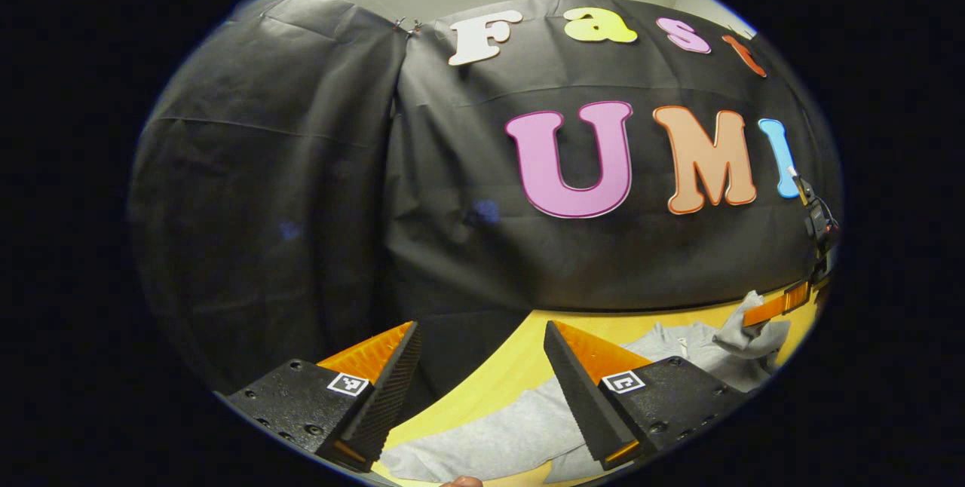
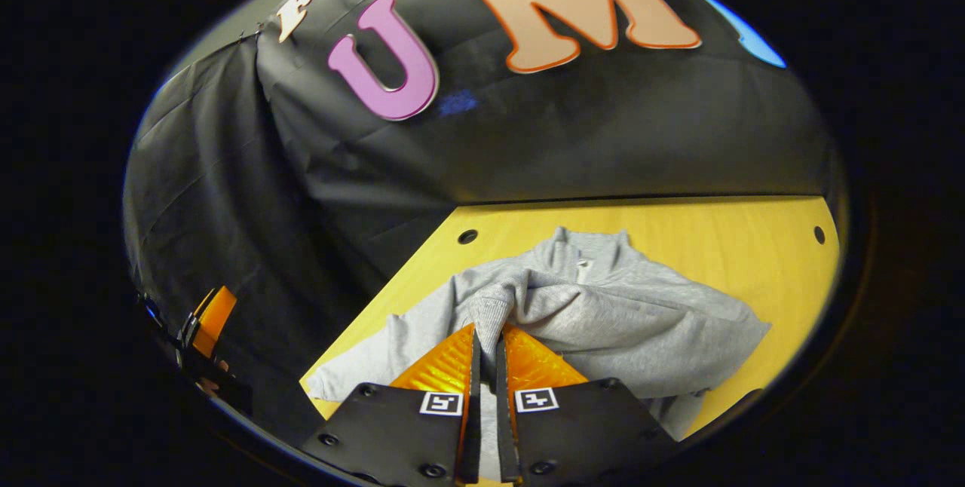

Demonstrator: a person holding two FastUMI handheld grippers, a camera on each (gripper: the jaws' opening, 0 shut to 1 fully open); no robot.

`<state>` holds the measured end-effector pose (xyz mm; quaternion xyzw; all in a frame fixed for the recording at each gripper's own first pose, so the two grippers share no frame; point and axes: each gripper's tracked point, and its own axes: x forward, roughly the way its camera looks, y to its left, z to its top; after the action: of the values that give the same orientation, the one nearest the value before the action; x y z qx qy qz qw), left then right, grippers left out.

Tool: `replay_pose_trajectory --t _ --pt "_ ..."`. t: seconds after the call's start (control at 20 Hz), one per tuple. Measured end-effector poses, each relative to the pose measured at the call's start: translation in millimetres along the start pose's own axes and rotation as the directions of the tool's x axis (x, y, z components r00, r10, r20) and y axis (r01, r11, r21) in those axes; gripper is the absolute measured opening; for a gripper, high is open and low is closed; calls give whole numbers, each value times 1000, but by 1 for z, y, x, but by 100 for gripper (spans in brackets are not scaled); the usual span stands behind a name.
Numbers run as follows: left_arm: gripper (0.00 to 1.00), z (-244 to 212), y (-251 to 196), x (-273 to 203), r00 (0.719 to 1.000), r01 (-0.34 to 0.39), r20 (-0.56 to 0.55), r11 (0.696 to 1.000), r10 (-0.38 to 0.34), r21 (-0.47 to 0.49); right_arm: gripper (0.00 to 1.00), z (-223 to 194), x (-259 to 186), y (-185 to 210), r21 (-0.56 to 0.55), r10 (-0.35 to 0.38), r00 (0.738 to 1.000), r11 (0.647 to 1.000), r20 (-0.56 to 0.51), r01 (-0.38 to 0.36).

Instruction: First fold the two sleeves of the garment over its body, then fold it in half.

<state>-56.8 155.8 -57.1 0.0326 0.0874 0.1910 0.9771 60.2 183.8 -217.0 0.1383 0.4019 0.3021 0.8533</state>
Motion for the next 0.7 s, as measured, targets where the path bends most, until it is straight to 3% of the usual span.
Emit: replay_pose_trajectory --t 0.25,0.7 --pt "96 -9 43 -11 997 -78 -14 997 78 4 11 -29 55 27 -9 27 992 1000 -123 -28" --pt "99 -41 97 -27 983 -161 -84 987 162 21 11 -89 135 25 56 -29 951 997 -307 49"
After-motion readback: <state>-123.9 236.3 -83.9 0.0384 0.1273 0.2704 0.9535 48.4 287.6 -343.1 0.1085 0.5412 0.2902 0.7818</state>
